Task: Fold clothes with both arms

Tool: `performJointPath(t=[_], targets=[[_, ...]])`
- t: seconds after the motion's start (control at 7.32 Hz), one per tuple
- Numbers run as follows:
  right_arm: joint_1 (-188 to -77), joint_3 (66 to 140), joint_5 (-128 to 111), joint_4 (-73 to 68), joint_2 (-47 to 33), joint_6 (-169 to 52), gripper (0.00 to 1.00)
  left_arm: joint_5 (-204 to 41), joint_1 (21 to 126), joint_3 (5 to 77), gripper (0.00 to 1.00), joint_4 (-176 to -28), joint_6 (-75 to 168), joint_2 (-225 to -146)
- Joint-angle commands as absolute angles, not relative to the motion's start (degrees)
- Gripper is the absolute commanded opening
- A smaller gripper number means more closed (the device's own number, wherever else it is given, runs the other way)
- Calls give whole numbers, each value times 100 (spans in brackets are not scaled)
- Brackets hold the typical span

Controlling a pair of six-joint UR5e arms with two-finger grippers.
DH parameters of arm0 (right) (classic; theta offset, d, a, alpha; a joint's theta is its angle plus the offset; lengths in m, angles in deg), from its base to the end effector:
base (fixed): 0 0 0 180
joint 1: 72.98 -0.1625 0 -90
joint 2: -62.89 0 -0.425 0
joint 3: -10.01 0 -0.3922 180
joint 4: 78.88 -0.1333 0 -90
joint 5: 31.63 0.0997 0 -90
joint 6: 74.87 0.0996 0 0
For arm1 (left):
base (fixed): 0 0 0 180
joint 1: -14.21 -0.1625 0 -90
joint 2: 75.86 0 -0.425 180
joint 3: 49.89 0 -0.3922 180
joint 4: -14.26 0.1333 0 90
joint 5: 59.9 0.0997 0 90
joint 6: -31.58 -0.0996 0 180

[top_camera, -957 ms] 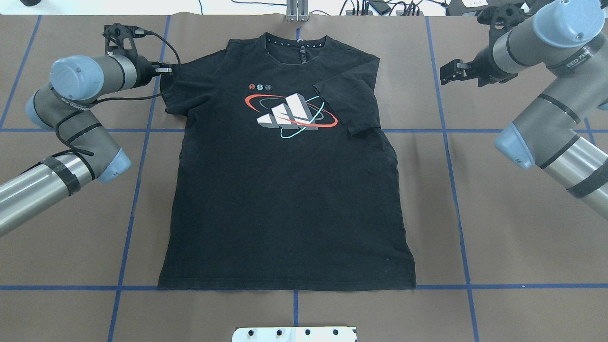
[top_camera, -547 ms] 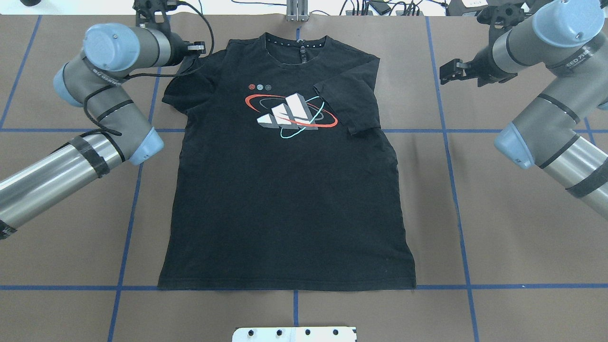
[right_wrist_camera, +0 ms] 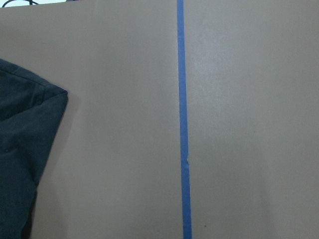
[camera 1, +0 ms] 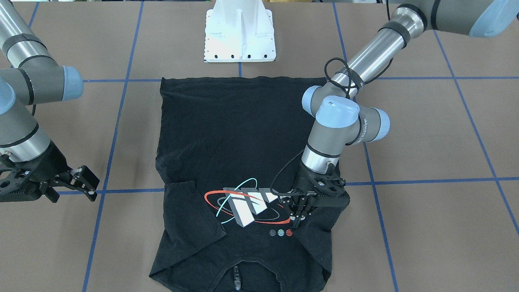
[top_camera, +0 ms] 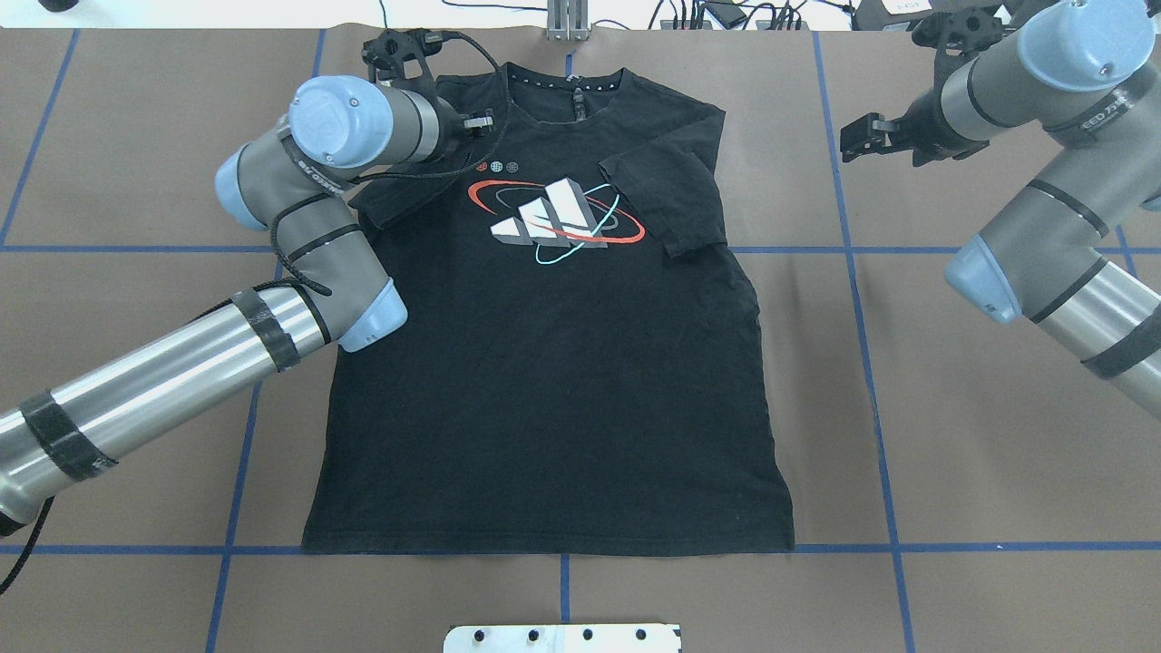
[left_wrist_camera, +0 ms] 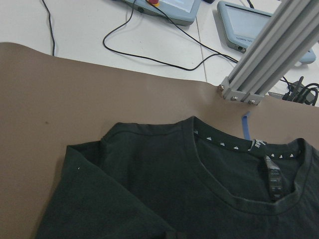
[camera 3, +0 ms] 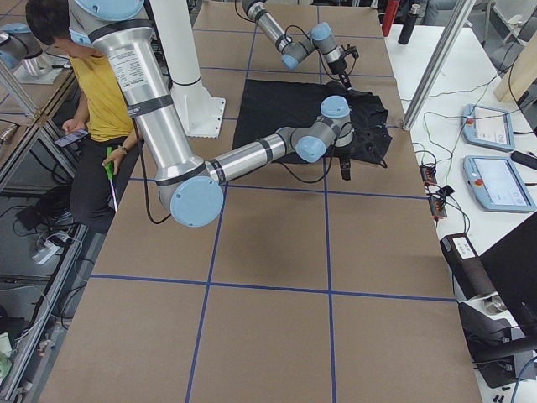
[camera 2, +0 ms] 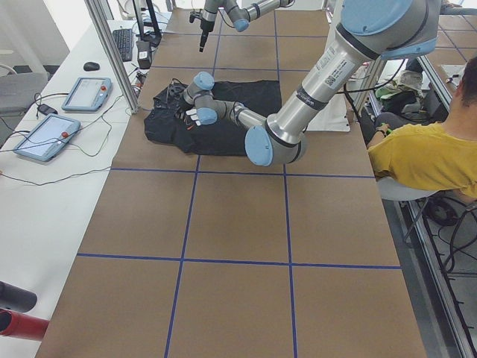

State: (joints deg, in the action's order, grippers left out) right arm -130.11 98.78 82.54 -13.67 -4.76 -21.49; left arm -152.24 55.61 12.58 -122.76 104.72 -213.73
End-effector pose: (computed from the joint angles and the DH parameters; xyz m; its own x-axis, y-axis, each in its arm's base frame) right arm -0.2816 -0.6063 0.4059 0.6650 0.0263 0.7464 -0.2617 0.9443 0.1998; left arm 0.5245 -0.6347 0.2576 0.4598 -0.0190 -0.8878 0.5216 0.8150 0.2526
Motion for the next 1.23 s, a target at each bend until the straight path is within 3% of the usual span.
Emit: performJointPath(t=[0.0,0.41,0.55,0.68,0.96,1.09], targets=[[-13011,9878,8254,-1367,-479,-2143,100,-15140,5411,1059,0,-11936,10646,-21726],[-13002,9869,8245,-1367,-470,-2143,100,-15131,5464,856,0,-11934,10716,-21762],[-13002,9869,8245,-1367,-461,-2143,100,-15096,5490,839,33,-12003,10638,-21754],[-13002,9886,8245,-1367,-418,-2047,100,-15104,5499,899,99,-12021,10542,-21754],[-12915,10201,8237,-1358,-469,-1601,100,-15166,5595,1660,100,-11943,9877,-21423],[-12766,10464,8141,-1349,-531,-1259,100,-15305,5596,2526,100,-11951,9534,-20724]])
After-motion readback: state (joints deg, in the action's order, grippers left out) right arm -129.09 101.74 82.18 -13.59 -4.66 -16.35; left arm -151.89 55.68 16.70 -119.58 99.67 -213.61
